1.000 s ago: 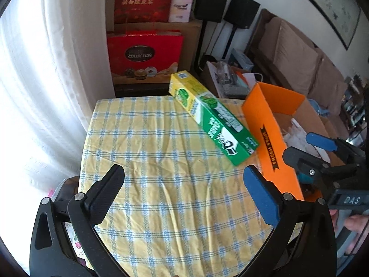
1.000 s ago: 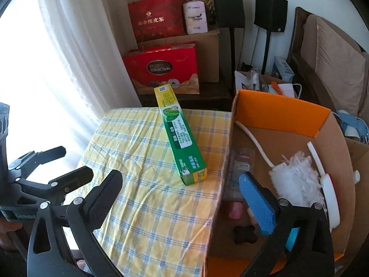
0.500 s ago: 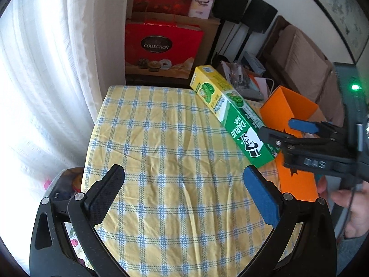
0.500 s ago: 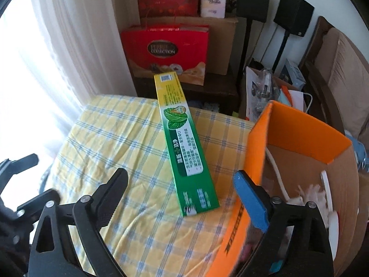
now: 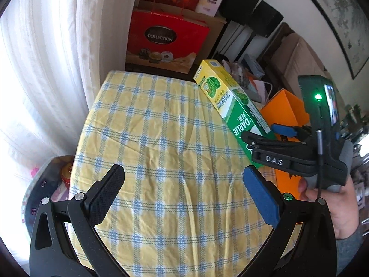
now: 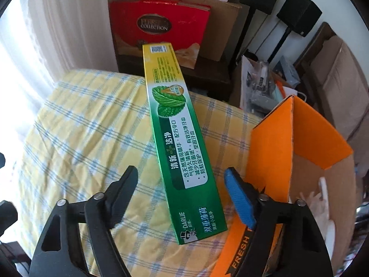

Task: Organize objects
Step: 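Close the right tool on the green toothpaste box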

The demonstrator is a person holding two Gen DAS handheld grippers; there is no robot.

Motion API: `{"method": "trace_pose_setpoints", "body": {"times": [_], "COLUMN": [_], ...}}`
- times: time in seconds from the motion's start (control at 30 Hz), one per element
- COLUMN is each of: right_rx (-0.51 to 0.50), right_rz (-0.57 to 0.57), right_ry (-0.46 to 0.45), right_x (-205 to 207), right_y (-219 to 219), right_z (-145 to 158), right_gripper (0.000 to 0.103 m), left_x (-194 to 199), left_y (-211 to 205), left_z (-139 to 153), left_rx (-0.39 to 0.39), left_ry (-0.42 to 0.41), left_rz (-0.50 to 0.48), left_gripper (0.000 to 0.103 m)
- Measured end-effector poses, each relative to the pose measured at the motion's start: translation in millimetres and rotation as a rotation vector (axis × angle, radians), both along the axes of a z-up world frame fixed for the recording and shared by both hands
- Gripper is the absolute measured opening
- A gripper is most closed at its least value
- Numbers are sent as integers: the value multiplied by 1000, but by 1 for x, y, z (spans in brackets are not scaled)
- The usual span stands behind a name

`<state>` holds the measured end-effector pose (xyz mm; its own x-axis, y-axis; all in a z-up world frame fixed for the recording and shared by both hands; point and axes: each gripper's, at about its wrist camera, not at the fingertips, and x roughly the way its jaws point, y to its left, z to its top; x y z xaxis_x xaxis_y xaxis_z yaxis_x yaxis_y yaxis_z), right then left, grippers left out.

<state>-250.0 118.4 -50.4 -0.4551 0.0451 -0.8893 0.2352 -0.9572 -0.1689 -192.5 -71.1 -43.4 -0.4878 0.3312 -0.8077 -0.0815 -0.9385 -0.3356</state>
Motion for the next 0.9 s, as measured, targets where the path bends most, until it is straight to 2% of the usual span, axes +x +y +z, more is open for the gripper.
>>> {"method": "trace_pose_setpoints", "body": {"times": [0.13,0.23,0.27,0.3,0.33,0.5,0.73,0.8,0.9], "right_rx": [35,70,80,89,95,78,-94,-162,-262], "right_rz": [11,25,31,37,41,54,40,37,37], "right_ry": [-15,-14,-12,-11,-15,-36,-76,-95,-127], "right_x": [-5,-7,-6,-5,-4,-2,7,13,26], "right_y": [-2,-4,-5,-5,-6,-6,0,3,7], "right_z": [-3,-5,-5,-6,-7,-12,-6,-3,3], "right_gripper": [78,73,67,55,51,48,42,42,42], "left_x": [1,2,2,2,2,4,3,2,-2], "left_y": [4,4,4,3,3,4,3,2,-1], "left_z": [-3,-2,-2,-2,-2,-3,-8,-11,-17], "left_rx": [16,19,18,17,15,17,76,126,243], "left_ry": [-13,-11,-11,-11,-11,-17,-40,-56,-91], "left_rz": [-9,-6,-5,-3,-1,-3,-2,-6,-6], "left_gripper": [103,103,103,103,103,103,103,103,103]}}
